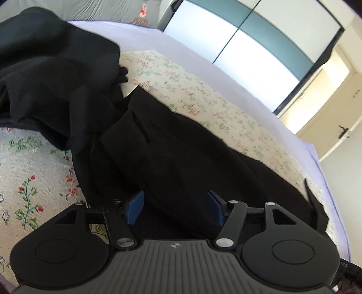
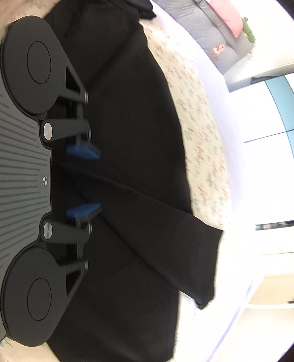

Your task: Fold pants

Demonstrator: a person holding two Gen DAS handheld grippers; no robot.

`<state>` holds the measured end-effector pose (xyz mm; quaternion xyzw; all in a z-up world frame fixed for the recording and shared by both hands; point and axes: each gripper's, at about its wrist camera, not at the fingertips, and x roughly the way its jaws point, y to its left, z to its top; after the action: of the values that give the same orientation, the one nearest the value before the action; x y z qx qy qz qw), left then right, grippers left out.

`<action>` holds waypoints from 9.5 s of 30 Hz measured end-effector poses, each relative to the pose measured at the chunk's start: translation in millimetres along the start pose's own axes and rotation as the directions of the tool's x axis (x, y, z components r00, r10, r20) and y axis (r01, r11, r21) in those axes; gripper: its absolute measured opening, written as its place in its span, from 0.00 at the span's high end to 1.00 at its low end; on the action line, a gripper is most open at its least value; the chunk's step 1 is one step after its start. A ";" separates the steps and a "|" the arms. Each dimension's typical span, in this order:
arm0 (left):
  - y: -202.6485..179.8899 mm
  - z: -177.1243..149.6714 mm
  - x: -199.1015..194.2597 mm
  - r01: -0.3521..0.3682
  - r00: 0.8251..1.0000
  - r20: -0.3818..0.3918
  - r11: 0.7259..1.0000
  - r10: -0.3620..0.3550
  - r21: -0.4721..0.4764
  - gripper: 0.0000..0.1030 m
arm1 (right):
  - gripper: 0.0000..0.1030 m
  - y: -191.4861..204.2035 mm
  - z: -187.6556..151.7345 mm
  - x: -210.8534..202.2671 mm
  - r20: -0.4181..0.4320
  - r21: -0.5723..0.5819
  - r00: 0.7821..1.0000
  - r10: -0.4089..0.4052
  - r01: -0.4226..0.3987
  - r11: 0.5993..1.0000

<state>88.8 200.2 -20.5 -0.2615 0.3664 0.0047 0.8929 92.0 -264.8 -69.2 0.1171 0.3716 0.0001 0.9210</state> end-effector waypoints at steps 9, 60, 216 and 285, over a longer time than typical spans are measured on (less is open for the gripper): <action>8.8 2.2 8.1 -0.078 0.988 0.124 0.993 0.088 -0.088 0.35 | 0.50 12.9 3.2 41.5 0.052 -0.085 0.993 -0.109 0.114 0.990; -170.4 -26.9 8.6 -0.060 0.993 -0.075 0.940 0.090 0.337 0.00 | 0.17 -99.8 29.7 -33.6 0.071 0.024 0.988 -0.134 0.133 0.991; -316.9 -166.3 61.5 0.590 0.807 -0.483 0.434 -0.339 0.680 0.00 | 0.61 -316.7 48.7 -34.7 0.221 0.387 0.893 -0.392 0.289 0.876; -123.1 42.2 128.4 0.036 0.966 -0.250 0.923 0.066 0.383 0.29 | 0.47 107.1 143.8 168.4 -0.315 -0.198 0.756 0.573 -0.643 0.740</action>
<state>234.9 90.2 -22.7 -0.0768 0.4755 -0.0945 0.8713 321.6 -176.9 -61.3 0.0936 0.4138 0.3717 0.8257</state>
